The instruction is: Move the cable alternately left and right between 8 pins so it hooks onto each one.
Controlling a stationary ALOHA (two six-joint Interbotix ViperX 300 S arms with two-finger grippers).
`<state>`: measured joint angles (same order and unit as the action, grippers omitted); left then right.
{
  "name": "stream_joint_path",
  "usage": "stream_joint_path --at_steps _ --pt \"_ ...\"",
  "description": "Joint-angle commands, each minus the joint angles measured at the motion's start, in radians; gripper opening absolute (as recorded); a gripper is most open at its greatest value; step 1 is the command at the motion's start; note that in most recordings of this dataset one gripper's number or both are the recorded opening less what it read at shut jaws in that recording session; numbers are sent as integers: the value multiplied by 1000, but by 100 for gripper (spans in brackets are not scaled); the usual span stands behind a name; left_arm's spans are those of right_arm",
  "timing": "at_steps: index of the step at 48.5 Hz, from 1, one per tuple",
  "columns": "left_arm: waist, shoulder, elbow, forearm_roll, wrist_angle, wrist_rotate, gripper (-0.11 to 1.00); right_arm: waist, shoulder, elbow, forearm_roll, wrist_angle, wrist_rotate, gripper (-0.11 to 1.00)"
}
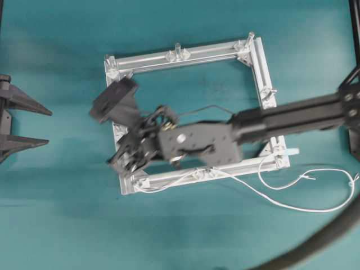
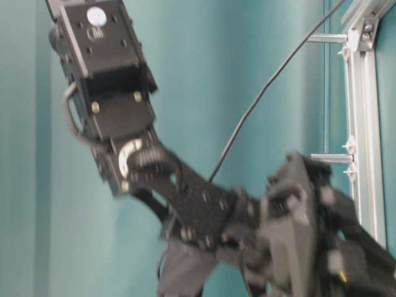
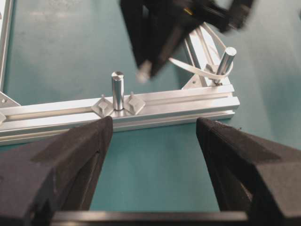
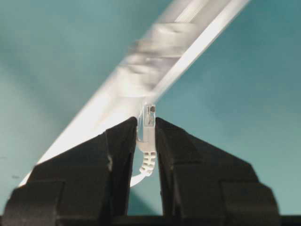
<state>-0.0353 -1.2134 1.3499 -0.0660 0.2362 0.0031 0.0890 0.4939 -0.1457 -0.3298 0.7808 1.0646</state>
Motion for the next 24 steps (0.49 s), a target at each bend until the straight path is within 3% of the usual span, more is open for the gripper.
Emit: stream_joint_path --at_steps 1,13,19,24 --pt "-5 6 -8 3 -11 -8 75 -15 -75 25 -6 -9 -2 16" --pt "-5 6 -5 2 -15 -8 75 -106 -77 23 -2 -17 -67 16" --pt "-5 8 -5 3 -15 -8 75 -144 -58 -15 18 -9 -163 16" --pt "-5 6 -5 3 -15 -8 75 -169 -15 -78 84 6 -282 16"
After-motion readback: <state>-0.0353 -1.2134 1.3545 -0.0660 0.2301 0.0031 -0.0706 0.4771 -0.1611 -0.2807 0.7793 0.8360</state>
